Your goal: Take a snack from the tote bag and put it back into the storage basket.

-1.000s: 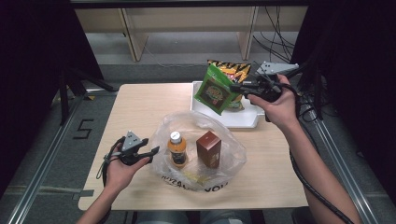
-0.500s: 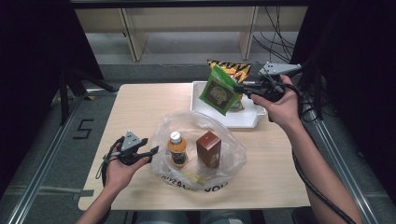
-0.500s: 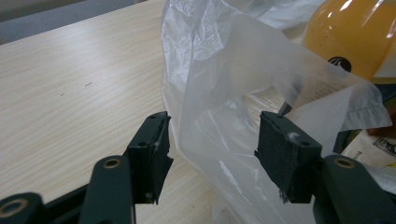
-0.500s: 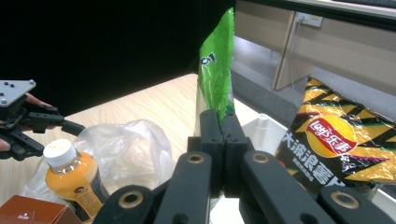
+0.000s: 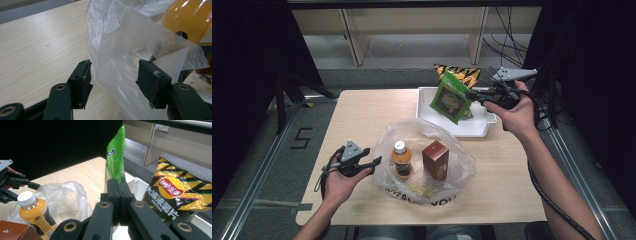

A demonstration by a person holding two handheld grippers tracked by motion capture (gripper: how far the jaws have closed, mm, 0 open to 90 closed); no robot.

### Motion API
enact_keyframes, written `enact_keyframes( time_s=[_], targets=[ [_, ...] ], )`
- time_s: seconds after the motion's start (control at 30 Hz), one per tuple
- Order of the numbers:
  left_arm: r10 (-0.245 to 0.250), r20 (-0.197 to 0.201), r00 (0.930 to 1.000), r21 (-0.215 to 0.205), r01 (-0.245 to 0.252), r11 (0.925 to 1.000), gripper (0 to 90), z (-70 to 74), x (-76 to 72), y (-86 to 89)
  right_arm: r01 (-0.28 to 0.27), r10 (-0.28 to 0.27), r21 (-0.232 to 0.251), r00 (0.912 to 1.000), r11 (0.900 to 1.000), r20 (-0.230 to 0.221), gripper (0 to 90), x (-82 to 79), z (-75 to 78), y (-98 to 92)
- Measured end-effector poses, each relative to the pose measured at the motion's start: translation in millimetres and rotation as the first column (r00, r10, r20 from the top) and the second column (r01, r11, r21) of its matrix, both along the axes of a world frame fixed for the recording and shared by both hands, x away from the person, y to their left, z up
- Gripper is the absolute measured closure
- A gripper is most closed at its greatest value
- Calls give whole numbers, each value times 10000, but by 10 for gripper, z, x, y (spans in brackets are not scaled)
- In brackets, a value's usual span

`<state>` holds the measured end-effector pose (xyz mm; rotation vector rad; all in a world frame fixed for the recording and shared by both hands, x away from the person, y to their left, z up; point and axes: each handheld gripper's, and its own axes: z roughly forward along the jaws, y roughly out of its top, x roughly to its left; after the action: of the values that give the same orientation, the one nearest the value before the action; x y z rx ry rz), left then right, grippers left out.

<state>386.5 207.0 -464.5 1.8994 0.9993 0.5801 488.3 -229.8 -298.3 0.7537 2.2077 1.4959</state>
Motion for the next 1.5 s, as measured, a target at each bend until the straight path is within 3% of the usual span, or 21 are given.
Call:
enact_keyframes(
  time_s=[0.2,0.27,0.3,0.33,0.63,0.7,0.83,0.93,1.1,1.13,1.27,1.33,1.37,1.43,1.5],
  targets=[
    [-5,-11,10000,-64,5,10000,443,-10,2,-22,260,-260,-4,9991,9997,-330,900,12,-30,-18],
    [-8,11,10000,-105,8,9999,441,-10,7,-22,274,-274,-78,9996,9996,-29,900,40,-49,-25],
    [5,19,10000,-116,-4,9999,441,-11,7,-22,45,-50,-200,9996,9998,-264,900,47,-54,-36],
    [49,29,10000,-83,-49,10000,440,-11,5,-22,166,-175,-209,9988,9996,-447,900,37,-59,-31],
    [18,31,10000,-58,-17,10000,439,-16,4,-7,320,-342,-316,9969,9990,-710,900,70,-130,-49],
    [7,14,10000,-17,-7,10000,439,-17,3,-9,277,-297,-370,9981,9989,-540,900,94,-154,-63],
    [-1,27,10000,27,1,10000,441,-19,-1,-22,352,-375,-315,9964,9989,-758,900,95,-193,-89],
    [-10,-38,10000,-43,10,10000,441,-29,6,-26,480,-501,-377,9971,9981,-574,900,100,-222,-117],
    [-52,0,10000,32,52,10000,441,-32,3,-29,558,-602,-556,9950,9969,-795,900,124,-267,-157],
    [-28,-10,10000,29,28,10000,441,-32,4,-28,670,-698,-463,9955,9967,-638,900,136,-281,-154],
    [-11,-33,10000,54,11,10000,441,-38,1,-31,619,-668,-542,9934,9966,-928,900,171,-316,-162],
    [-8,-10,10000,51,8,10000,440,-36,0,-31,699,-738,-570,9949,9959,-683,900,198,-346,-155],
    [-61,-6,10000,22,61,10000,440,-35,3,-27,656,-711,-596,9930,9961,-948,900,193,-352,-153],
    [-58,13,10000,-5,58,10000,440,-34,4,-22,658,-708,-682,9947,9955,-739,900,218,-369,-154],
    [19,-4,10000,-23,-19,10000,440,-35,-1,-23,687,-748,-659,9927,9955,-950,900,232,-387,-142]
  ],
)
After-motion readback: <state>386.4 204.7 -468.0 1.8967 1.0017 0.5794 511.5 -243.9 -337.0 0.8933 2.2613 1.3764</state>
